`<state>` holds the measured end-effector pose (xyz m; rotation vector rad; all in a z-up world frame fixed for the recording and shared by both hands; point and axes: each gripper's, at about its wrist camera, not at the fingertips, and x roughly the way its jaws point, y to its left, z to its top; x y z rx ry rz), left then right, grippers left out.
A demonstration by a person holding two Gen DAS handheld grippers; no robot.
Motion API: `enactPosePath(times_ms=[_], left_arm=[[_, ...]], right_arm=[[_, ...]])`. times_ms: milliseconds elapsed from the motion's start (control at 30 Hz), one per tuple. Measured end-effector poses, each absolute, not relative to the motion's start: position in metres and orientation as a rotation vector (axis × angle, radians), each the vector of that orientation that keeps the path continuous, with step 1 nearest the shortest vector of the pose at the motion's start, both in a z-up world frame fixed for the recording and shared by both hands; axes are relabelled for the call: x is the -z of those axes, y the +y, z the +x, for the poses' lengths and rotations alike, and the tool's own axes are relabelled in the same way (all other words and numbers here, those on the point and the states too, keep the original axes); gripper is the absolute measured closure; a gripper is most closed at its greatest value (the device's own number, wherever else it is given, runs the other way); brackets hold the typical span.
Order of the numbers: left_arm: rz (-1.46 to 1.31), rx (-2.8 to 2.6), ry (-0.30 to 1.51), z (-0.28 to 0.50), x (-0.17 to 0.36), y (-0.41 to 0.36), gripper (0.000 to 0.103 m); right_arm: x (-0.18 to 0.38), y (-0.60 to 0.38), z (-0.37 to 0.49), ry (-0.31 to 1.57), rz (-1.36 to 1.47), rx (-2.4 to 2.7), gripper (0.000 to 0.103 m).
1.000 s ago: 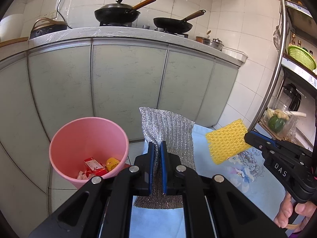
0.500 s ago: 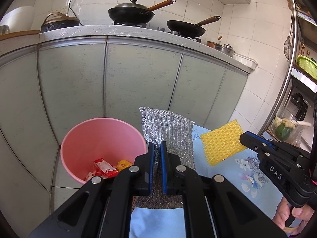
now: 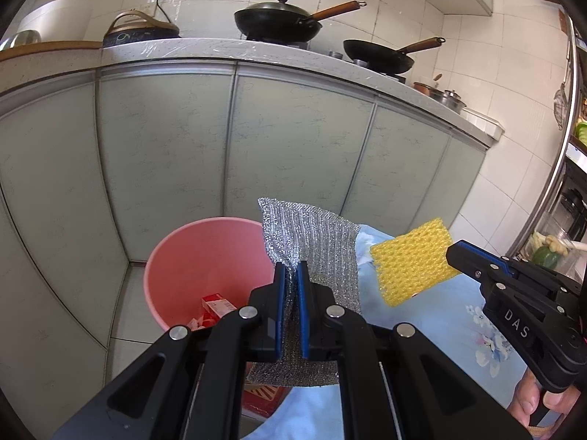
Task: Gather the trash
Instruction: 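Lift and carry the scrubber and yellow foam net over the pink bucket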
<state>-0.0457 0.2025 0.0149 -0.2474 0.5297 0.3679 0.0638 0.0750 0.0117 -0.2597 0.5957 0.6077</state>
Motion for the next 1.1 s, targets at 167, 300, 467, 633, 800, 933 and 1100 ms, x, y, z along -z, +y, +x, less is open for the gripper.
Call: enactPosePath(times_ms=[167,300,467,633,800,933,1100], left_arm=[[-0.262,-0.405,0.538,-0.044,-0.009,0.22,0.097],[-0.268,-0.431,0.547,-0.041,-0.004,0.233,0.097],[-0.281,-0.466,0.556,-0.036,0.001,0.248,0.097],[-0.269,-0.493,0.557,-0.031,0.006,0.256,0.097],[-0.249,-0.52,0.558,-0.022,0.011,0.264,0.097],[-0.242,-0.54,0.568,-0.016,0.017,0.271,0.097],[-0.243,-0.563,0.591,-0.008,0.029,0.283,0.097]], right_arm=[[-0.007,0.091,0.069,0.604,-0.266,-0.633,0.098],[-0.002,0.103,0.075,0.612,-0.272,-0.65,0.098],[0.005,0.116,0.081,0.626,-0.277,-0.674,0.098],[0.012,0.132,0.084,0.634,-0.291,-0.697,0.099],[0.018,0.148,0.088,0.64,-0.298,-0.711,0.099],[0.023,0.159,0.092,0.639,-0.309,-0.712,0.099],[0.034,0.17,0.098,0.653,-0.329,-0.709,0.099]])
